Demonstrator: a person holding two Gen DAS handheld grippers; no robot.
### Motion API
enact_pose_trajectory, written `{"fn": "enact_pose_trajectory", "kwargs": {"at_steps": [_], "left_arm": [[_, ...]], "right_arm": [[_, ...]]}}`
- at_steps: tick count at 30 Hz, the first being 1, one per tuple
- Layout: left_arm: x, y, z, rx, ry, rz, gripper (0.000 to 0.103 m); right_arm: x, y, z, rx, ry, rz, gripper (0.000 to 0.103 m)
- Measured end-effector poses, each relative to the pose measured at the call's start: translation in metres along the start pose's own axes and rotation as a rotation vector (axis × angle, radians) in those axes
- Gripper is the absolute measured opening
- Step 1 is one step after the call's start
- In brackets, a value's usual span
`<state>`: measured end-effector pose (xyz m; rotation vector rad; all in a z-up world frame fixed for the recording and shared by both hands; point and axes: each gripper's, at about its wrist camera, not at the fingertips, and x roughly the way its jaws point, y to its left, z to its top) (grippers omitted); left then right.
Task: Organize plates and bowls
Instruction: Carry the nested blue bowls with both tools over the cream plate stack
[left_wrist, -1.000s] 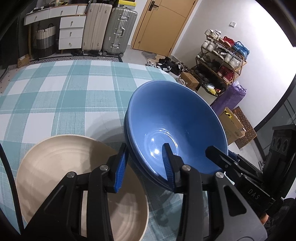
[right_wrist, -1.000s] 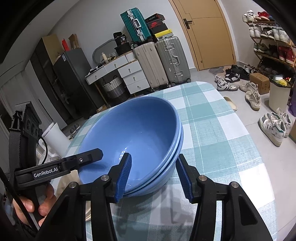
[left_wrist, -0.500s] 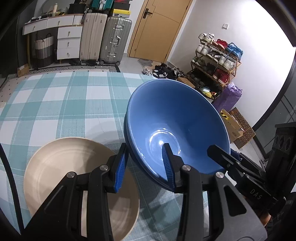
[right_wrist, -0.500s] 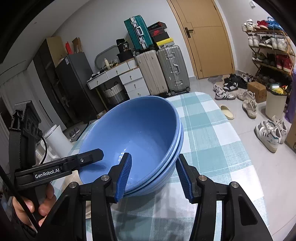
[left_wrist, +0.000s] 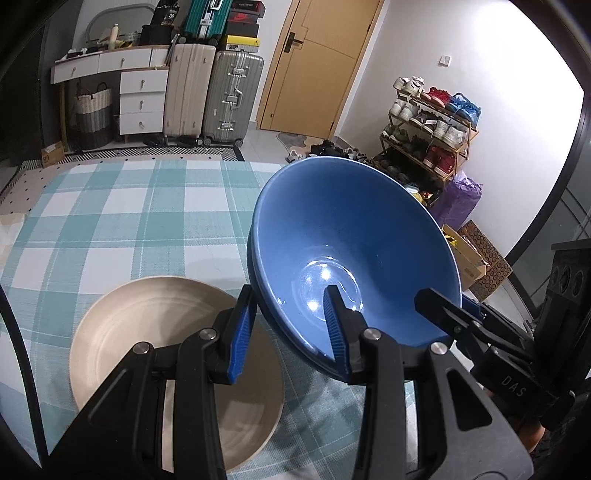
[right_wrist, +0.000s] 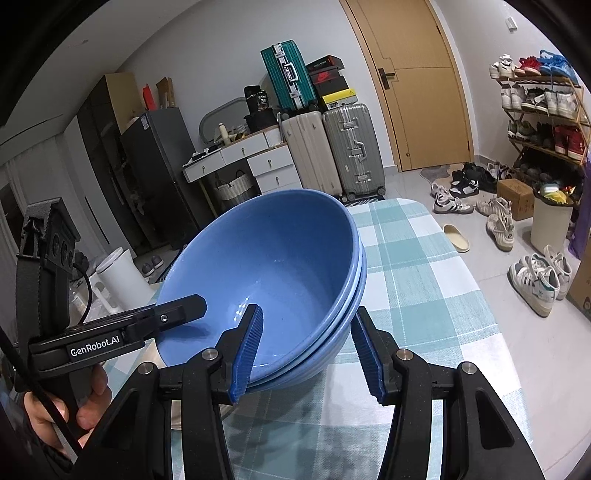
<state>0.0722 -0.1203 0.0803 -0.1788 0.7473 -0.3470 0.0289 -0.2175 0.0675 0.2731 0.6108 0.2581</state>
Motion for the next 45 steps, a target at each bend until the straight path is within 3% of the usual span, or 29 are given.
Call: {"fn": "enact_pose_trajectory", "kwargs": {"at_steps": [14, 27, 45], "left_arm": [[-0.048, 0.012, -0.013, -0.019, -0.052, 0.035, 0.034], [-0.081, 0.045, -0.026, -0.059, -0.075, 0.091, 0.034], [-0.094, 0.086, -0.035, -0.119, -0.068, 0.185, 0.034]], "right_arm": [[-0.006, 0.035, 0.000, -0.059, -0.008, 0.028, 0.051], [0.010, 0.069, -0.003, -0.105, 0.015, 0.073, 0.051], [0.049, 0.105, -0.012, -0.149, 0.077, 0.131, 0.051]]}}
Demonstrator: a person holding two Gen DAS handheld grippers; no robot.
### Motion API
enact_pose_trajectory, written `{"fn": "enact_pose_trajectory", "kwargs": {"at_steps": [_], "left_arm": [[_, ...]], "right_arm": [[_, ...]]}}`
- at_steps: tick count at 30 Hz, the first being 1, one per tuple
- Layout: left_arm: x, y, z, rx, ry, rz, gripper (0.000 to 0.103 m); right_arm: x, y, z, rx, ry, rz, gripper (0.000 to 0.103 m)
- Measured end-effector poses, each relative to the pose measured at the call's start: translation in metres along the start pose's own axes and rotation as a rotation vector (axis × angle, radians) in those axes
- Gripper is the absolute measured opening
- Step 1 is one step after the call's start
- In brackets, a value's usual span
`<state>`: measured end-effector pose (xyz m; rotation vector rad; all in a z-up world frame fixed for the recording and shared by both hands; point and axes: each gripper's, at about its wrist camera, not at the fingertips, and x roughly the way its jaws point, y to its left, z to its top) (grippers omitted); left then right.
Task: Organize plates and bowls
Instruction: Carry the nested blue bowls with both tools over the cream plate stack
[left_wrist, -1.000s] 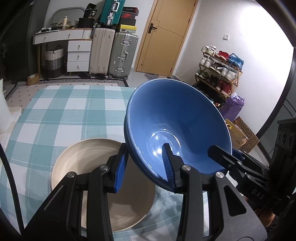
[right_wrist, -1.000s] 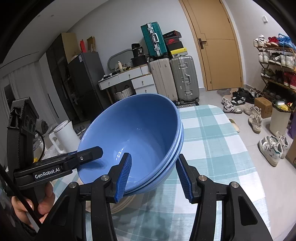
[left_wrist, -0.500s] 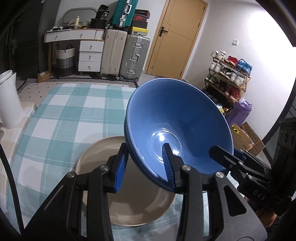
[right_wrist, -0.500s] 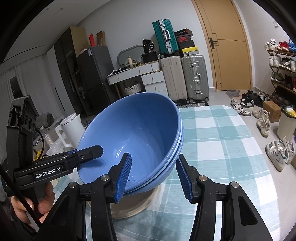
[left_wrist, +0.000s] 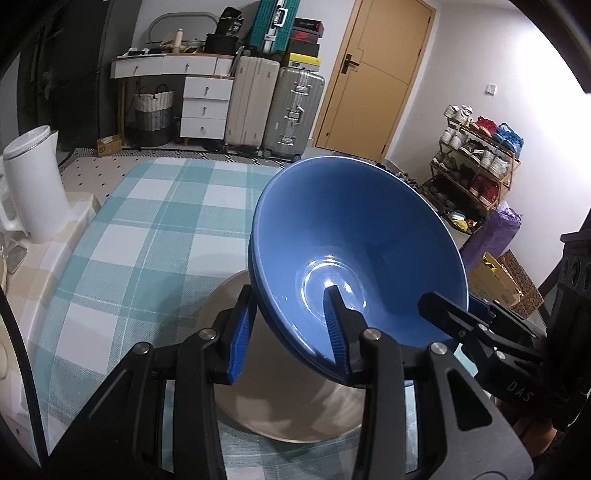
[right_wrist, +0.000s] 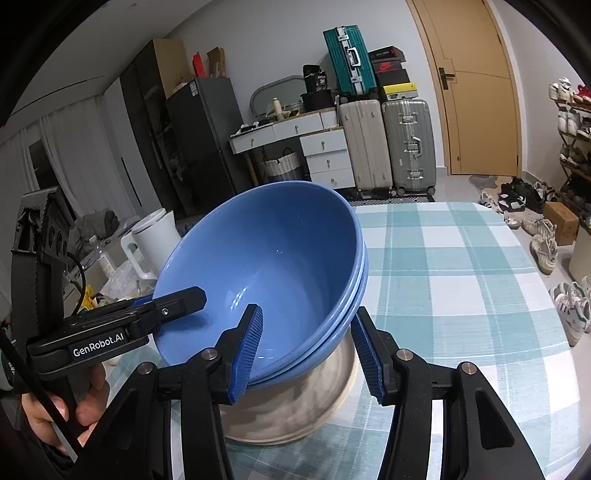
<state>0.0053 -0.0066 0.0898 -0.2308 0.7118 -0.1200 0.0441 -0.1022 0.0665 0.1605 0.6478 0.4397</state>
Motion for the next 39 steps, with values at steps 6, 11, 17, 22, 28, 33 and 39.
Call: {"fn": "enact_pose_trajectory", "kwargs": {"at_steps": [6, 11, 17, 22, 28, 33, 39], "left_arm": [[0.005, 0.014, -0.004, -0.020, 0.019, 0.024, 0.034], [0.011, 0.024, -0.006, -0.031, 0.031, 0.038, 0.034], [0.018, 0.028, -0.008, -0.035, 0.043, 0.048, 0.034], [0.026, 0.029, -0.010, -0.038, 0.056, 0.049, 0.034], [0.030, 0.031, -0.009, -0.048, 0.056, 0.056, 0.034], [0.031, 0.033, -0.011, -0.068, 0.057, 0.062, 0.034], [0.032, 0.035, -0.012, -0.079, 0.048, 0.052, 0.036]], "right_arm": [[0.014, 0.004, -0.001, -0.007, 0.025, 0.015, 0.051], [0.026, 0.009, -0.003, -0.015, 0.044, 0.023, 0.051], [0.037, 0.010, -0.003, -0.018, 0.061, 0.025, 0.051], [0.042, 0.009, -0.007, -0.017, 0.076, 0.019, 0.051], [0.043, 0.006, -0.007, -0.017, 0.079, 0.019, 0.051], [0.044, 0.008, -0.005, -0.033, 0.089, 0.023, 0.051], [0.049, 0.011, 0.000, -0.054, 0.112, 0.022, 0.052]]}}
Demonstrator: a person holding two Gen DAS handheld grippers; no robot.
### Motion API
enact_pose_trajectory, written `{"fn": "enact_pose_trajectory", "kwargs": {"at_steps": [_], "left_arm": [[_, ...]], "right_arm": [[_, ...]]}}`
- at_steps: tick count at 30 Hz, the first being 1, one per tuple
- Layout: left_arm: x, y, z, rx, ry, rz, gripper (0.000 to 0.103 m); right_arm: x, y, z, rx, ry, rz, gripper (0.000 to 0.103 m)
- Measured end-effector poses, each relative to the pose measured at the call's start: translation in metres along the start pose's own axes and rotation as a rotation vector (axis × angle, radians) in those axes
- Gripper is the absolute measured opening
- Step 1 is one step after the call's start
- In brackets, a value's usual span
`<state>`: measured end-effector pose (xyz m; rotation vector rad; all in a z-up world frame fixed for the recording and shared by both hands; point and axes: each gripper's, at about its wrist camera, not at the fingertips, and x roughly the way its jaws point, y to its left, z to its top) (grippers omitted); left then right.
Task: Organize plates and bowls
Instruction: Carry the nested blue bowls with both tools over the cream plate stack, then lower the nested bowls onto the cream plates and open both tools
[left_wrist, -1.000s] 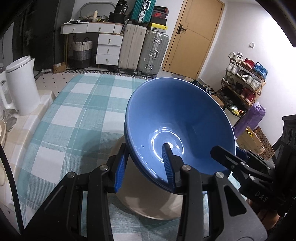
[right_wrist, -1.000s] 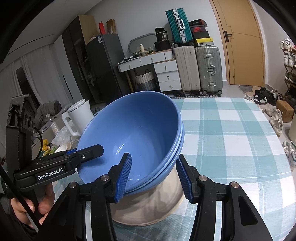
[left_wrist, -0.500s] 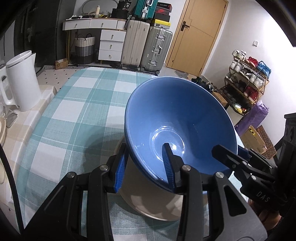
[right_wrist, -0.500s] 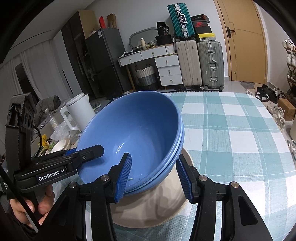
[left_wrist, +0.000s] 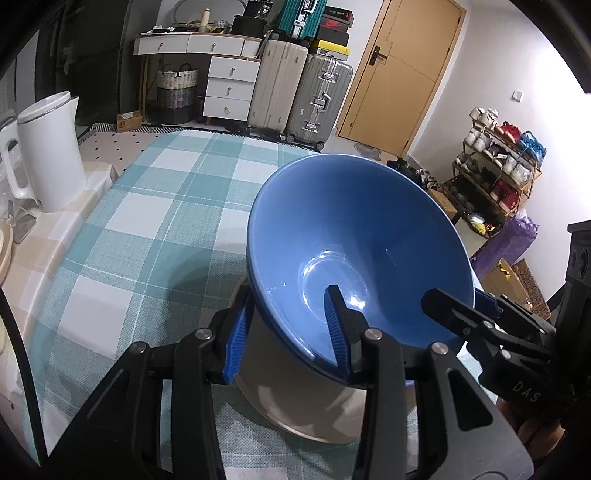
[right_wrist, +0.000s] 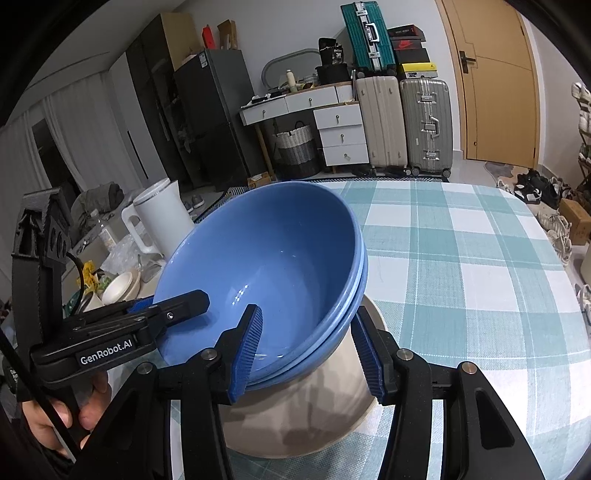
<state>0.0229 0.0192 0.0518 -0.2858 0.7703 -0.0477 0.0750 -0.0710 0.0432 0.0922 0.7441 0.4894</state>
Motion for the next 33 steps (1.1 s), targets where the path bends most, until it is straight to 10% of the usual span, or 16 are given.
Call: {"fn": "enact_pose_trajectory", "kwargs": {"at_steps": [9, 22, 33], "left_arm": [[-0.006, 0.005, 0.000, 0.026, -0.029, -0.002, 0.066], [-0.037, 0.009, -0.003, 0.086, -0.133, 0.062, 0.103], [-0.074, 0.003, -0.014, 0.076, -0.239, 0.051, 0.102]], "right_arm": [[0.000, 0.003, 0.001, -0.019, 0.007, -0.033, 0.055], [-0.018, -0.001, 0.000, -0.071, -0.042, -0.057, 0.097], [-0.045, -0.016, -0.006, -0.097, -0.111, -0.071, 0.102]]}}
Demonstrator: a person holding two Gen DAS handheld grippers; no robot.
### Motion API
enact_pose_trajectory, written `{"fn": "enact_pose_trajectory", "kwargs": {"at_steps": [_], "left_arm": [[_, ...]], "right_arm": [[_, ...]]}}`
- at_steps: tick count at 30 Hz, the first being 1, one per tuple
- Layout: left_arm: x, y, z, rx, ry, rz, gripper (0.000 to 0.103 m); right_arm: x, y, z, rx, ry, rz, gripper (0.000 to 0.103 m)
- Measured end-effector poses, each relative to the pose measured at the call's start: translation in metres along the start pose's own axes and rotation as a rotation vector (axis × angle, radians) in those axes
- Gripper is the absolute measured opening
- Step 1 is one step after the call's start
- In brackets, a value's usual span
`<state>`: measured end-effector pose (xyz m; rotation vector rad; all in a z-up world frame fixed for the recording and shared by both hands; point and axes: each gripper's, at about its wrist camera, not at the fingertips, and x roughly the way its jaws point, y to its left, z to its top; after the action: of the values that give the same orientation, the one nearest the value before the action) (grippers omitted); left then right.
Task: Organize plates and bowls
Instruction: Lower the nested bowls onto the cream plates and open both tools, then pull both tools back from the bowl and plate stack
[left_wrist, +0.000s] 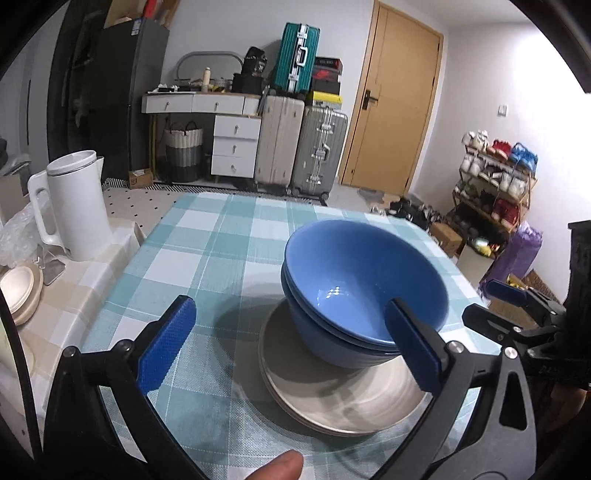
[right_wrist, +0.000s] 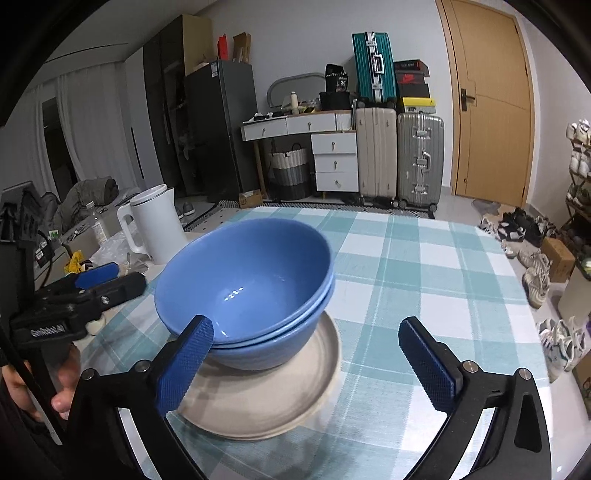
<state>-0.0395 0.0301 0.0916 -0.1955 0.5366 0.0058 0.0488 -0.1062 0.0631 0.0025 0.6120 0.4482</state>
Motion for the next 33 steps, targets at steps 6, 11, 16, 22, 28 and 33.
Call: {"fn": "enact_pose_trajectory", "kwargs": {"at_steps": [6, 11, 16, 22, 28, 33], "left_arm": [[-0.023, 0.002, -0.004, 0.039, -0.041, 0.057, 0.102], [-0.035, 0.012, -0.010, 0.031, -0.051, 0.067, 0.102], [-0.040, 0.019, -0.020, 0.054, -0.047, 0.082, 0.102], [-0.051, 0.025, -0.030, 0.076, -0.089, 0.088, 0.102], [-0.056, 0.029, -0.040, 0.093, -0.106, 0.068, 0.102], [-0.049, 0.033, -0.046, 0.106, -0.095, 0.059, 0.102]], "right_arm": [[-0.013, 0.000, -0.002, -0.025, -0.042, 0.008, 0.102], [-0.024, 0.007, -0.007, -0.041, -0.079, 0.037, 0.102], [-0.029, 0.017, -0.013, -0.081, -0.096, 0.055, 0.102], [-0.035, 0.028, -0.018, -0.106, -0.113, 0.073, 0.102], [-0.040, 0.030, -0.024, -0.108, -0.133, 0.090, 0.102], [-0.043, 0.028, -0.031, -0.110, -0.149, 0.093, 0.102]]}}
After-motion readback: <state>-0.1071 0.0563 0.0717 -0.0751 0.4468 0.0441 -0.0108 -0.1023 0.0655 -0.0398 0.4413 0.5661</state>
